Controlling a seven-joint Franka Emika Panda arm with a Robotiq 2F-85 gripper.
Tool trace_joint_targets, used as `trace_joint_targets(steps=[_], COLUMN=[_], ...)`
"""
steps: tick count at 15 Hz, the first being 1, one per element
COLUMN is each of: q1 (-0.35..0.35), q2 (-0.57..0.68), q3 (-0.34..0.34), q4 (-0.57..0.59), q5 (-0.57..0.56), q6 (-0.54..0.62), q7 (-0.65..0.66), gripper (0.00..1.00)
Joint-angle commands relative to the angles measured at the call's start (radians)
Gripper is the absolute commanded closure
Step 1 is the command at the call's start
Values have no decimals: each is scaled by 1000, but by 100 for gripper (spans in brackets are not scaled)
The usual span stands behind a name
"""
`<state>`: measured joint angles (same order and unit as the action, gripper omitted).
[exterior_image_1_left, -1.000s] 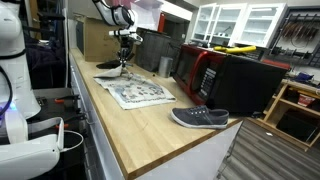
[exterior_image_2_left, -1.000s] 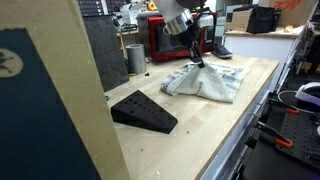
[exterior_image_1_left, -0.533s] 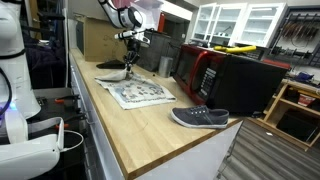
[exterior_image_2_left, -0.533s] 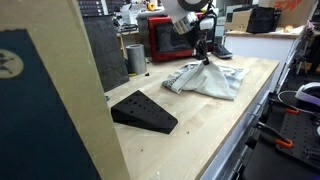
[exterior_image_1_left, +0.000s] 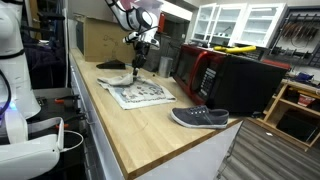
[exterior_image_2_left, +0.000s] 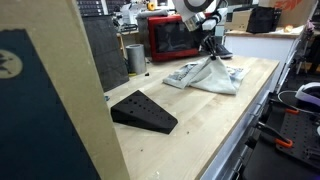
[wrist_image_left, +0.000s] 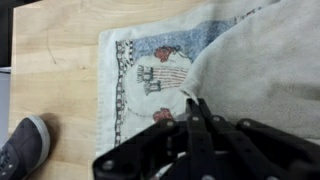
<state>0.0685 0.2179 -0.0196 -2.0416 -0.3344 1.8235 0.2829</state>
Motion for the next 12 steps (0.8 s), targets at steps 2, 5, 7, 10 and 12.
trace_joint_targets(steps=[2, 5, 7, 10, 12], q1=[-19, -37, -49, -68, -81], q2=[33, 50, 62, 78, 88], q3=[-34, -65, -85, -114, -132], q4=[40, 53, 61, 76, 85], q5=[-11, -20, -26, -36, -42], q6=[-57, -69, -73, -89, -97], q7=[102, 144, 164, 188, 199], gripper=[100, 100, 100, 100, 100])
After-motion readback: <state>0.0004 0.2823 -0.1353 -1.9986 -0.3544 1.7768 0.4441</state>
